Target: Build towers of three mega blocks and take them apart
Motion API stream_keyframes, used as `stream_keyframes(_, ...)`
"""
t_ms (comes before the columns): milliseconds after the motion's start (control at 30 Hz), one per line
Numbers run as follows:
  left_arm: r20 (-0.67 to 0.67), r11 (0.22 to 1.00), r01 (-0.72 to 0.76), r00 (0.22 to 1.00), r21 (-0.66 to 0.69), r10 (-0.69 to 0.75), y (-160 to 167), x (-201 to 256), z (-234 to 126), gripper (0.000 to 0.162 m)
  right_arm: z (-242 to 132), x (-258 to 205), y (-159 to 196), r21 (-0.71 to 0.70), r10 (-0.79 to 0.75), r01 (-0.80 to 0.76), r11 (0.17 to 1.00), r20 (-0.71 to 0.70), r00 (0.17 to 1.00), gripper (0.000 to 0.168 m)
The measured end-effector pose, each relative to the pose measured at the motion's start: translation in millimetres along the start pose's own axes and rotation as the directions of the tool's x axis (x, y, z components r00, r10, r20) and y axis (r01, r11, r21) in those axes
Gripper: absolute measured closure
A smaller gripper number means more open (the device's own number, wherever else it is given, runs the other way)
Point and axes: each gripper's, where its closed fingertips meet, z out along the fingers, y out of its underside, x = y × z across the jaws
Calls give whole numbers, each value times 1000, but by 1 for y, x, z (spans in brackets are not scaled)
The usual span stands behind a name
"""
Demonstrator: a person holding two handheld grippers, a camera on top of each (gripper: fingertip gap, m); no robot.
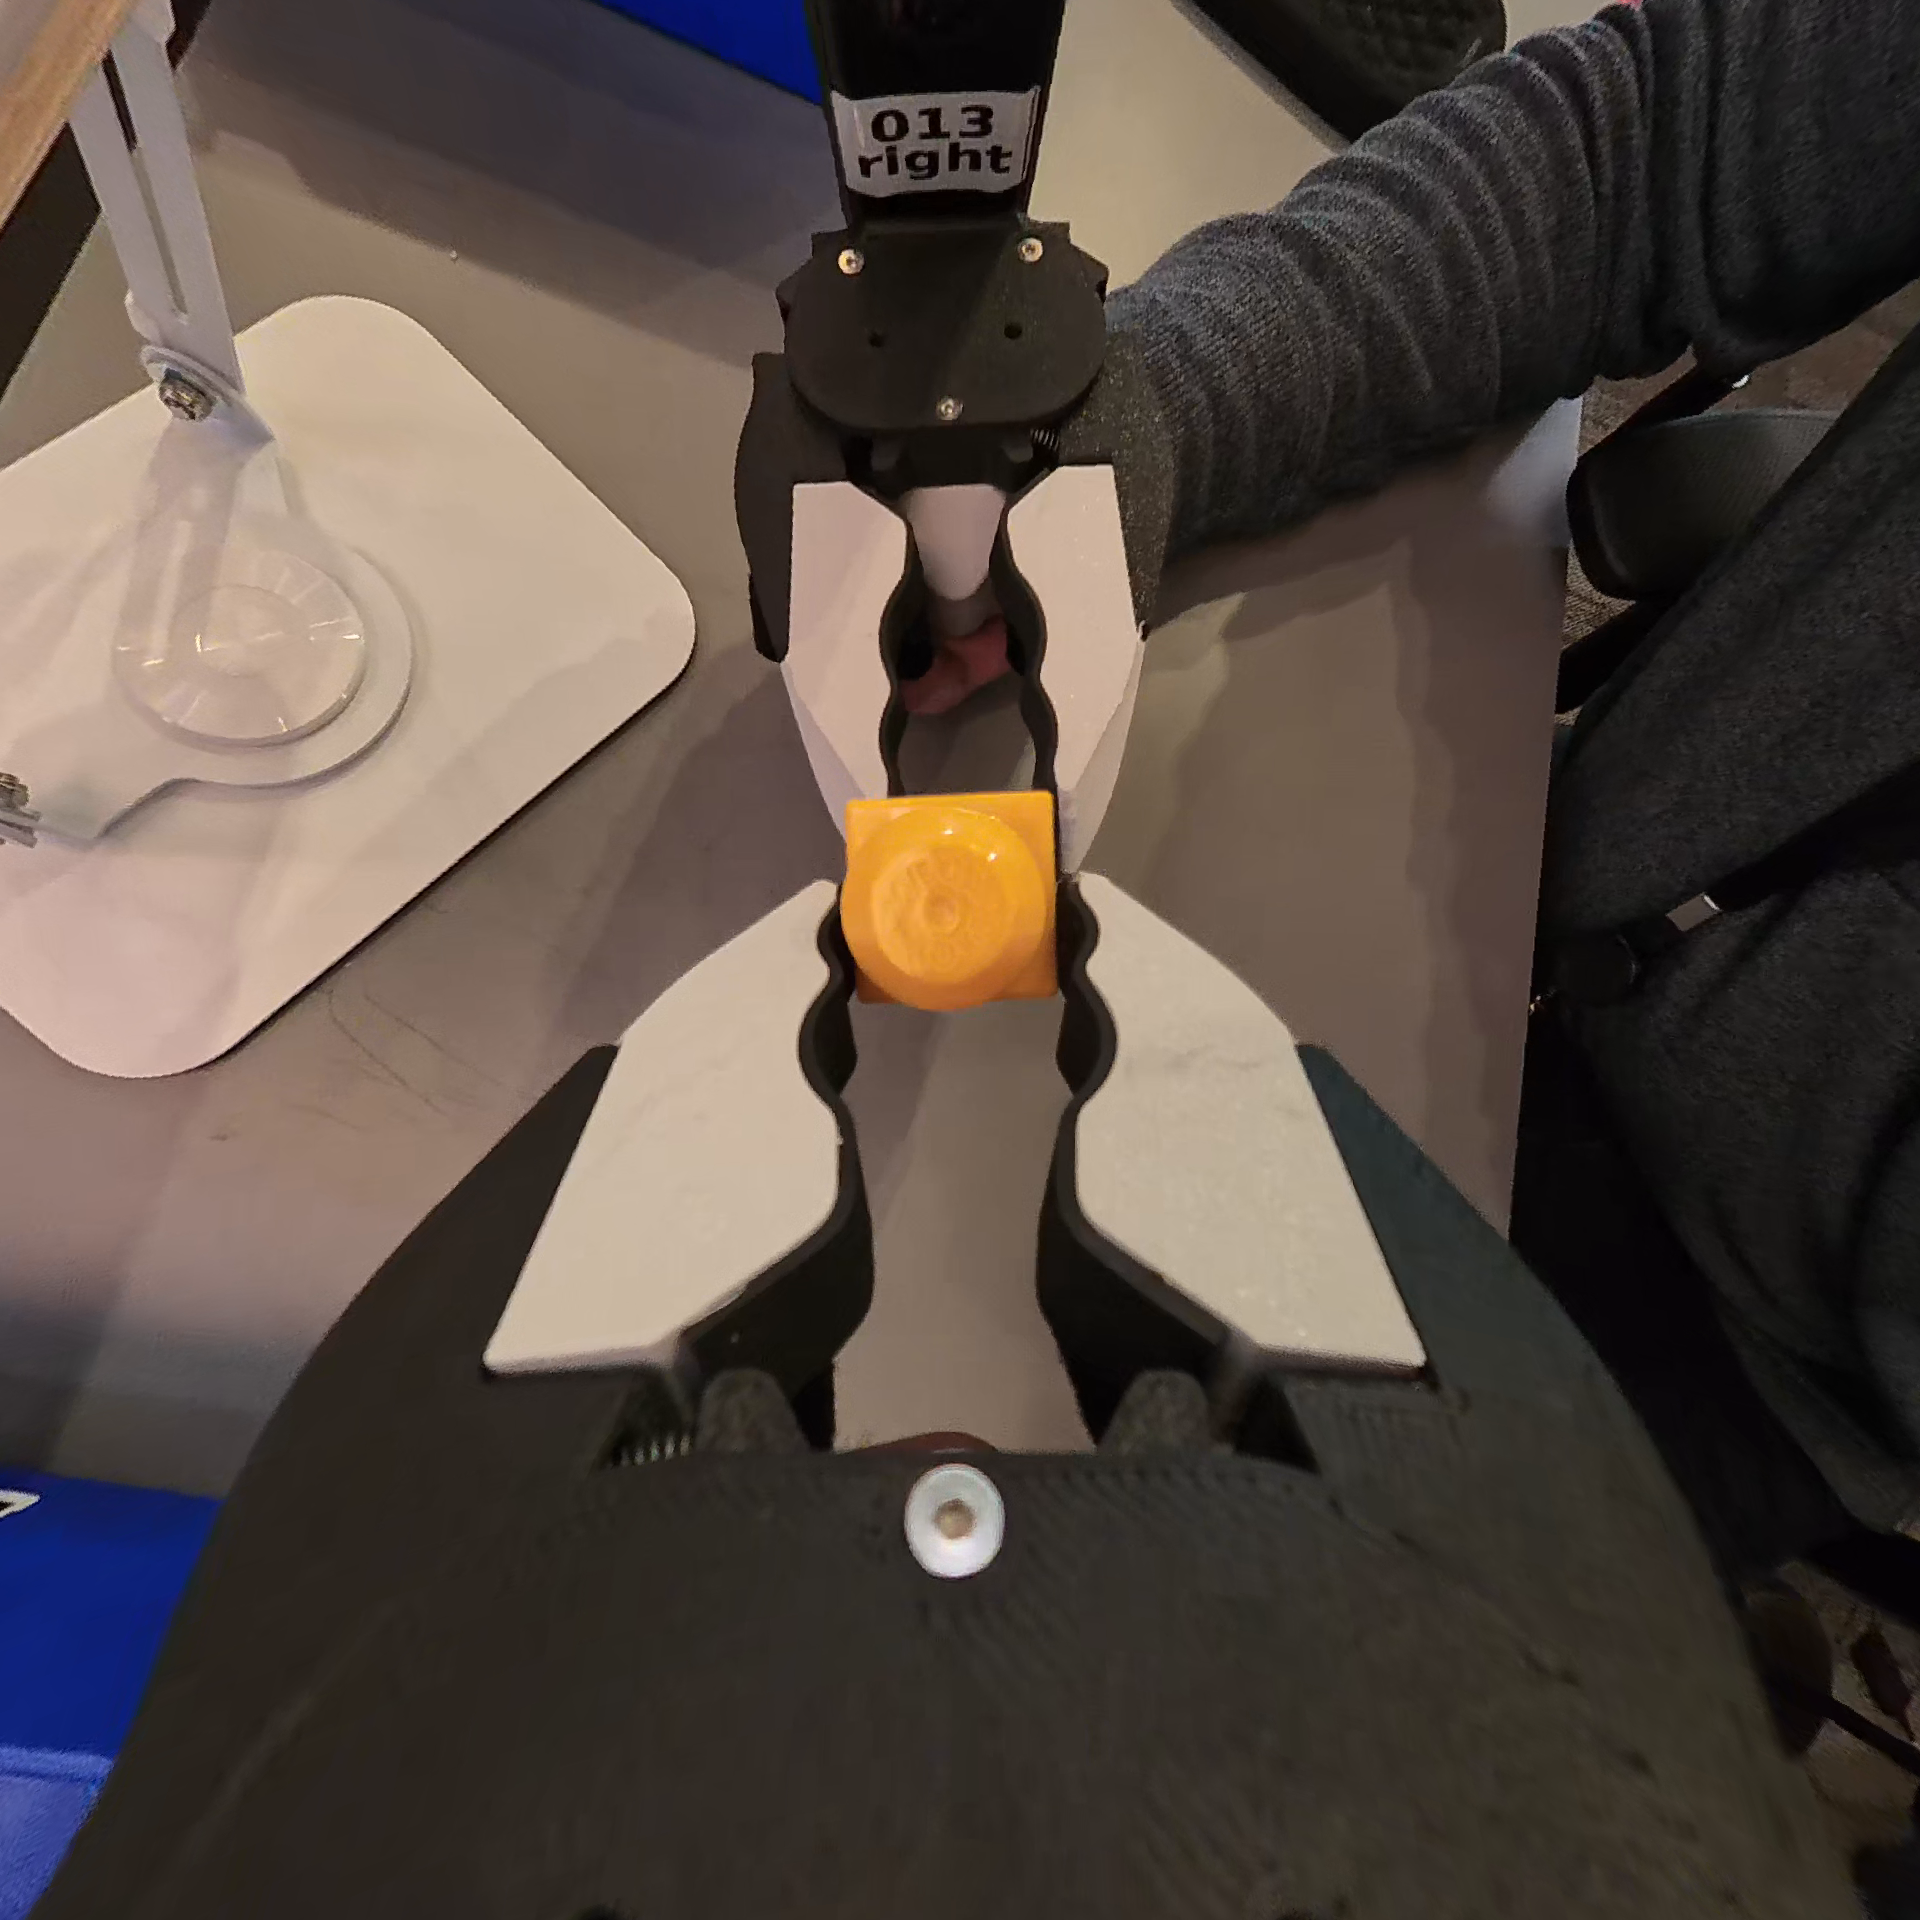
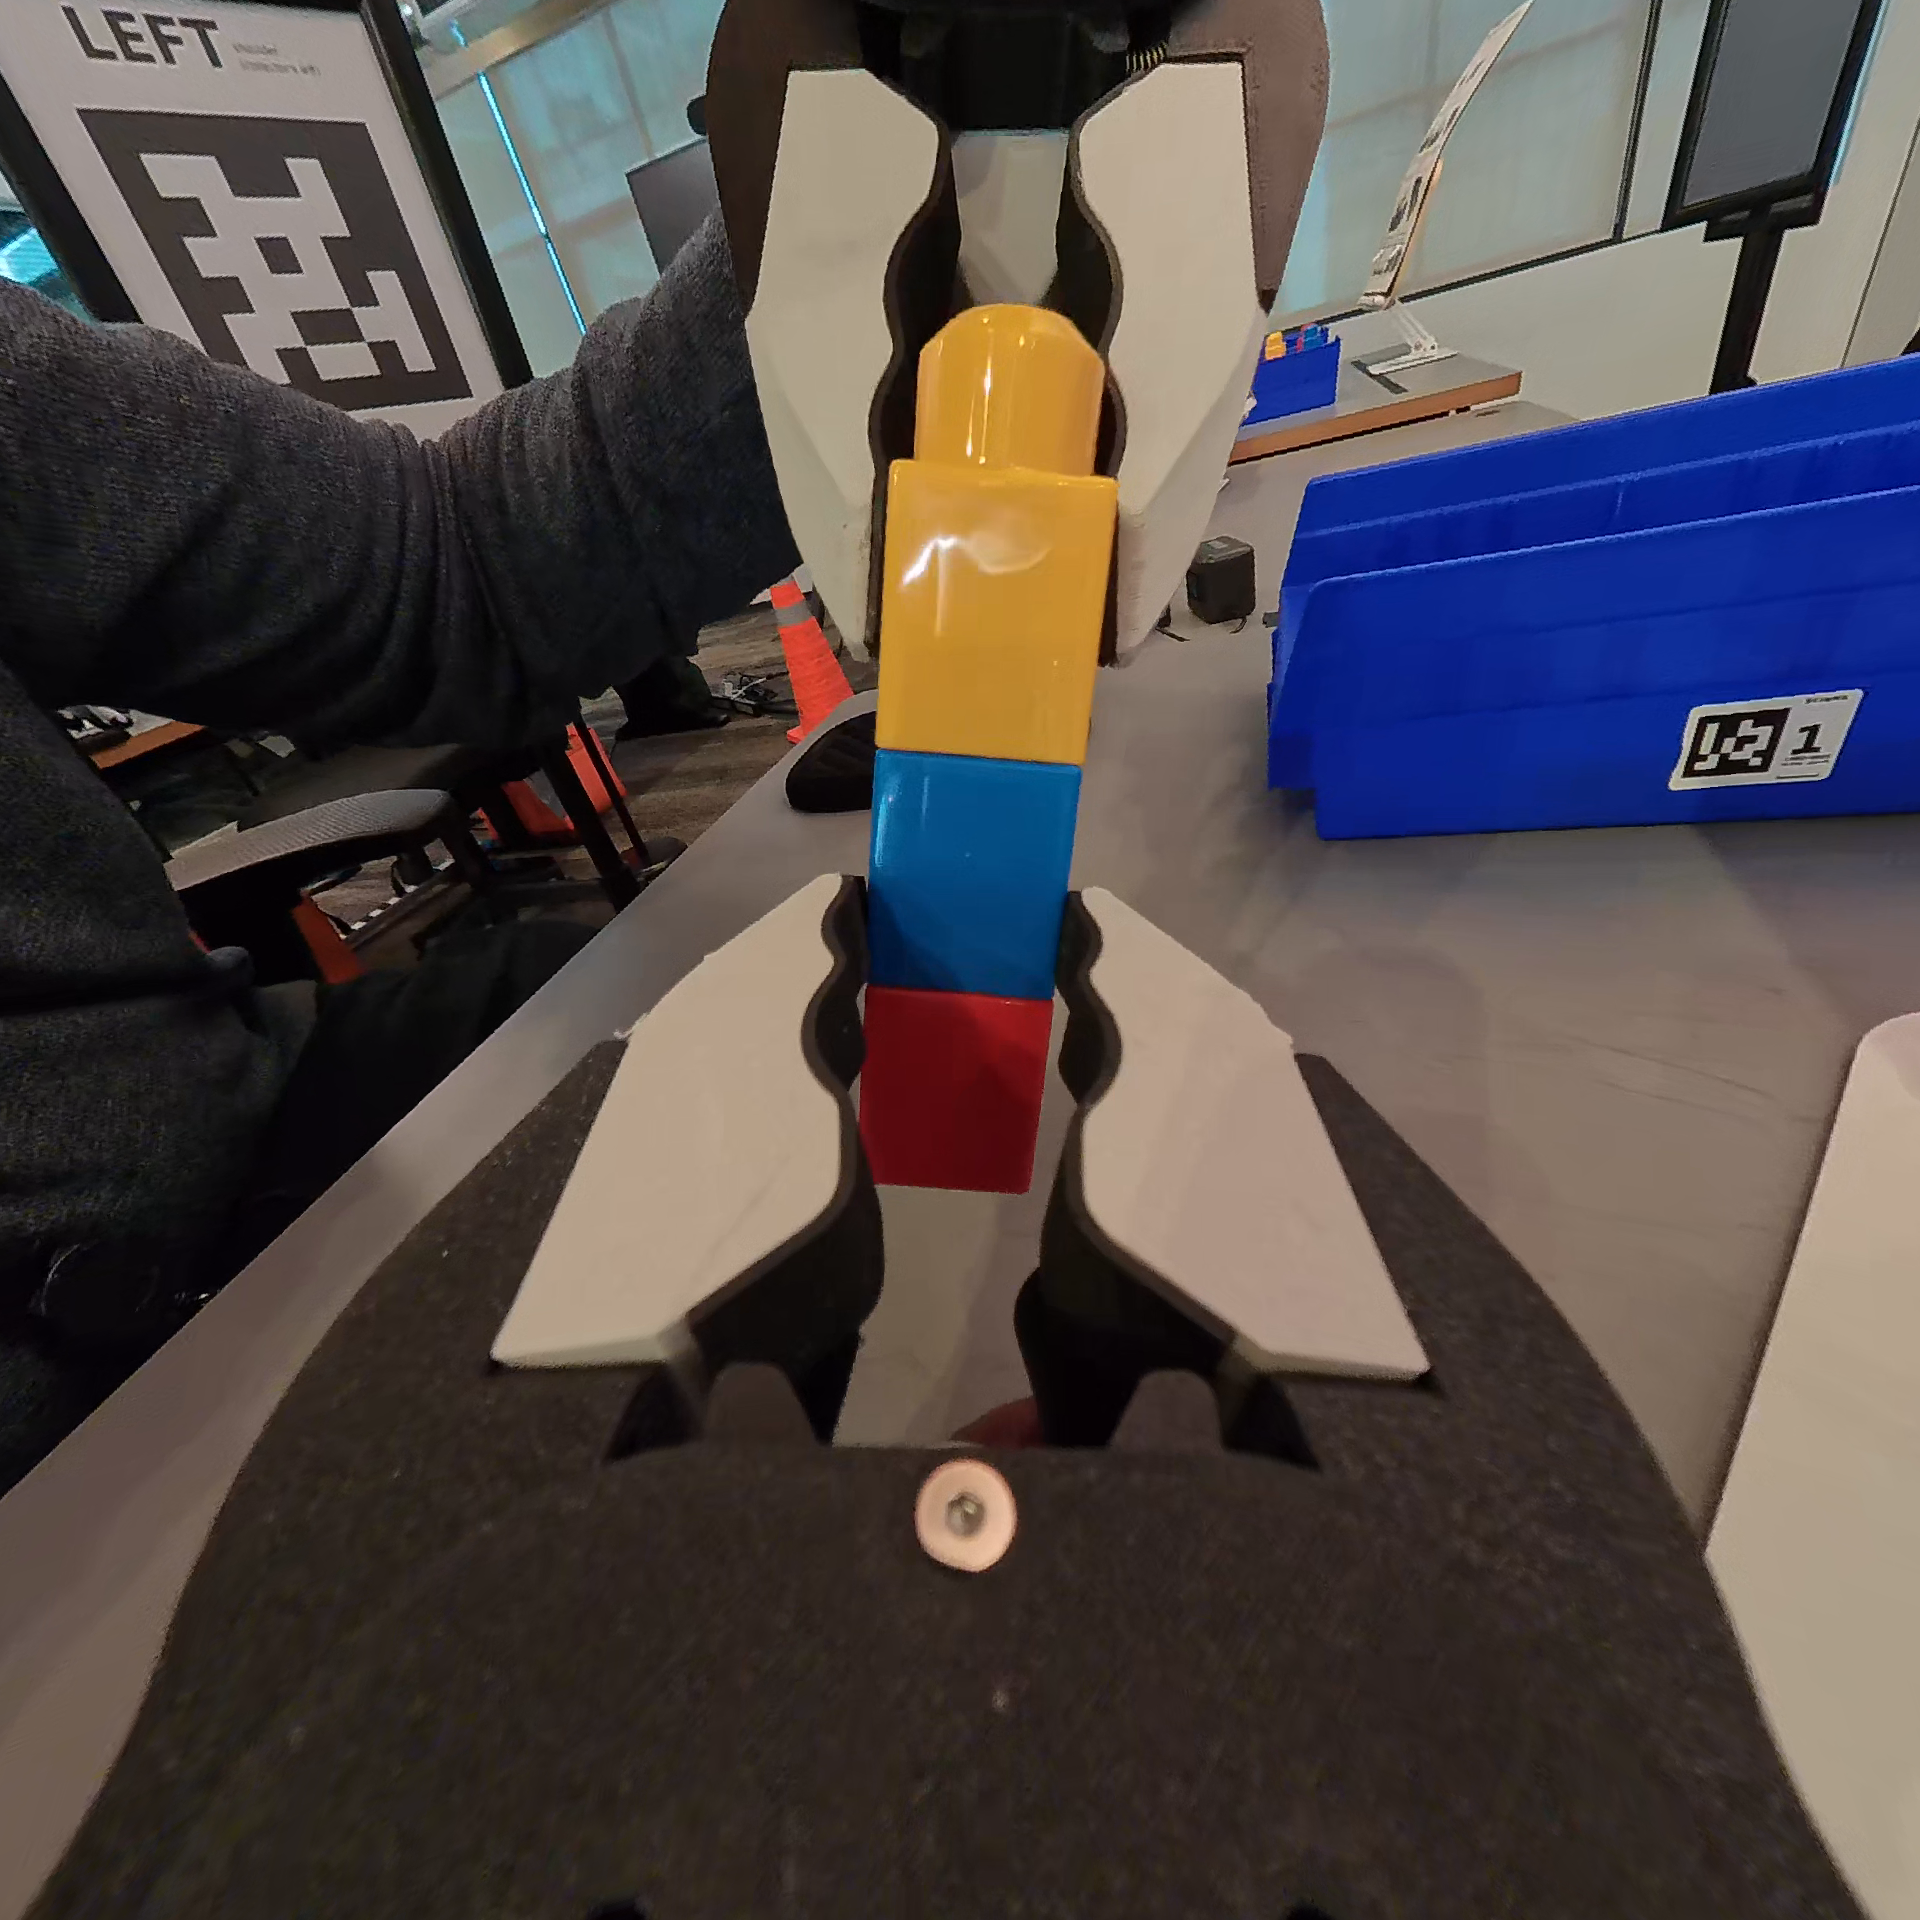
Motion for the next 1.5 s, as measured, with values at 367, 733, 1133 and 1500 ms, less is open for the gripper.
stream_keyframes(367, -15, 1000, -1, 1000, -8, 1, 3, 0, 1, 126, 0, 0, 1, -6, 0, 0, 1000, 3, 1000, 134)
stream_keyframes(733, 20, 969, 88, 995, 229, -95, -6, -9, 21, 122, -10, 7, -14, 121, 43, -41, 992, -11, 999, 133)
stream_keyframes(1133, 54, 970, 106, 991, 217, -121, 2, -6, 30, 126, -26, 8, -39, 207, 28, -24, 978, -18, 999, 125)
stream_keyframes(1500, 52, 997, 70, 996, 16, -71, 1, 6, 55, 126, -20, -1, -51, 91, -23, 27, 995, -51, 998, 132)
